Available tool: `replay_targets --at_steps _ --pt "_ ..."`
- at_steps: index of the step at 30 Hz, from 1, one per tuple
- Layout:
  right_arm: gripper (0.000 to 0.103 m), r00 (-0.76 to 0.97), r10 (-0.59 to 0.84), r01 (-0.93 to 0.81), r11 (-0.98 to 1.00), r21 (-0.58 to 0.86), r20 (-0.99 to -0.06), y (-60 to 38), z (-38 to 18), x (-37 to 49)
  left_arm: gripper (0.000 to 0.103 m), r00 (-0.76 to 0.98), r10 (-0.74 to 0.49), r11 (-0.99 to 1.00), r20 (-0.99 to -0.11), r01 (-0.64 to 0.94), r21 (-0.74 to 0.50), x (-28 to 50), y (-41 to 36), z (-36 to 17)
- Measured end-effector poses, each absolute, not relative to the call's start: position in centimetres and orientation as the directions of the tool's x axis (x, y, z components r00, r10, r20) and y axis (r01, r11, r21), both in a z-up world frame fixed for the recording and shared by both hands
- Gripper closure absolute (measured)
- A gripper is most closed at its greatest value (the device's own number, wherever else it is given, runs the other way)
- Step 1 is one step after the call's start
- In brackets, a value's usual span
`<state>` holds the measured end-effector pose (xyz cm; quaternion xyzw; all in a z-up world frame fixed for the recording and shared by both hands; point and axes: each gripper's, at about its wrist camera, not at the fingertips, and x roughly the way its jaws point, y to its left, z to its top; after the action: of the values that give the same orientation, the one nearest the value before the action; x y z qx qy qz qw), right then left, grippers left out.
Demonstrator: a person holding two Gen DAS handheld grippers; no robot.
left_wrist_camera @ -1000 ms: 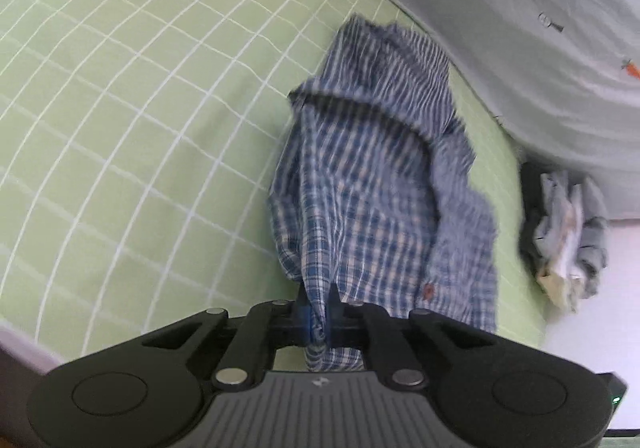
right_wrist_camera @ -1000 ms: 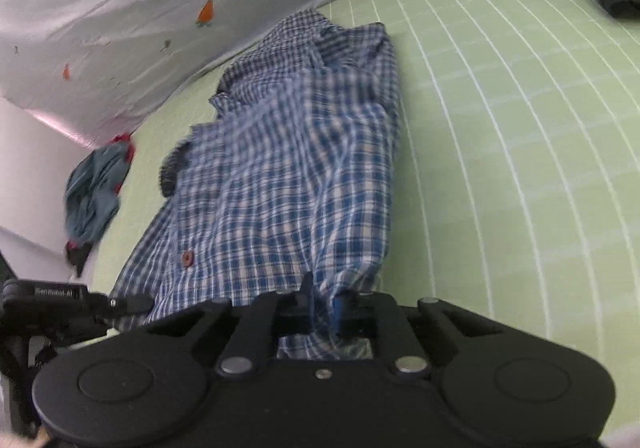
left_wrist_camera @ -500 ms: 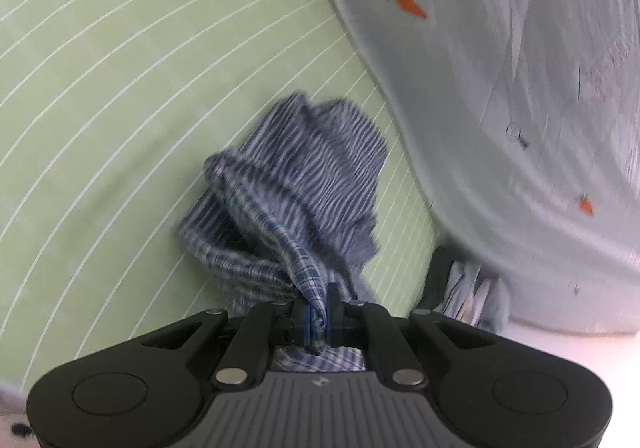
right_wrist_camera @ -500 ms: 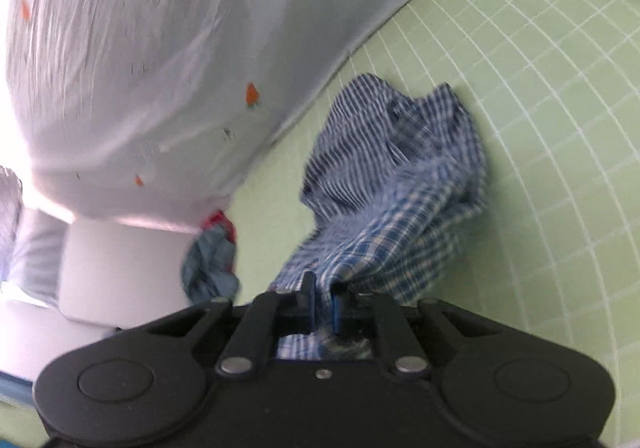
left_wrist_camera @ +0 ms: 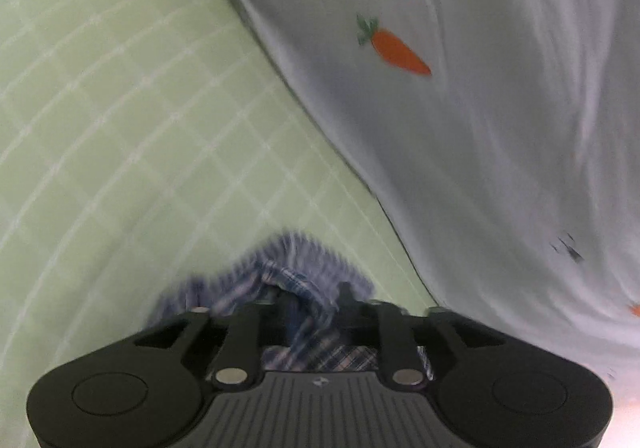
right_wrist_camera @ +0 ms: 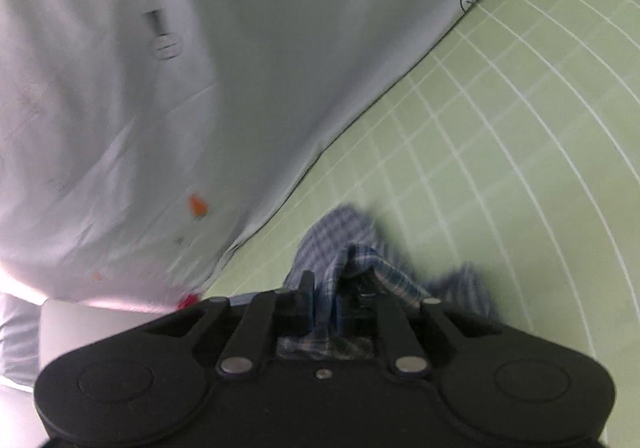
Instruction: Fold clothes
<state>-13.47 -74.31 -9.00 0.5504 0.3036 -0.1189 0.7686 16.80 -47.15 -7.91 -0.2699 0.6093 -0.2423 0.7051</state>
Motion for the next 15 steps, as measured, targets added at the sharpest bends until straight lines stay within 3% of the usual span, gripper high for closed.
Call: replay_targets --at_steps 1,2,3,4,5,7,11,15 --pt "0.074 0.78 0.108 0.531 0.407 0.743 -0.617 -74.2 -8.8 -13.1 0.045 0.18 -0.654 0.751 -0.735 0.035 -0.659 16.9 -47.3 -7.6" --pt "0.065 0.771 0.062 0.545 0.448 0.708 -0.633 -74.1 -8.5 -12.7 0.025 0.221 -0.637 0.765 -0.739 0.066 -0.64 16.9 -47.5 -7.2" --pt "0.06 0.772 0.025 0.546 0.487 0.682 -0.636 -73.7 -8.2 -12.6 0.018 0.264 -0.622 0.78 -0.737 0.123 -0.614 16.3 -47.5 -6.6" --pt "0.047 0.774 -0.021 0.548 0.522 0.654 -0.633 -73.0 -7.7 -12.8 0.017 0.307 -0.608 0.793 -0.732 0.178 -0.583 15.7 -47.5 -5.9" --pt "0.029 0.776 -0.068 0.552 0.554 0.623 -0.627 -72.3 -7.3 -13.1 0.015 0.338 -0.591 0.806 -0.732 0.228 -0.546 15.0 -47.5 -5.4" --pt "0.012 0.767 -0.136 0.567 0.6 0.564 -0.627 -70.7 -6.7 -13.7 0.013 0.341 -0.541 0.837 -0.769 0.311 -0.451 13.4 -48.1 -5.2" --pt "0.012 0.759 -0.265 0.574 0.704 0.418 -0.595 -66.4 -5.3 -15.2 0.013 0.336 -0.456 0.847 -0.824 0.447 -0.287 9.5 -49.0 -5.9" --pt "0.018 0.779 -0.23 0.501 0.787 0.36 -0.584 -64.1 -5.8 -15.1 0.013 0.34 -0.391 0.84 -0.855 0.511 -0.181 6.8 -50.1 -7.7"
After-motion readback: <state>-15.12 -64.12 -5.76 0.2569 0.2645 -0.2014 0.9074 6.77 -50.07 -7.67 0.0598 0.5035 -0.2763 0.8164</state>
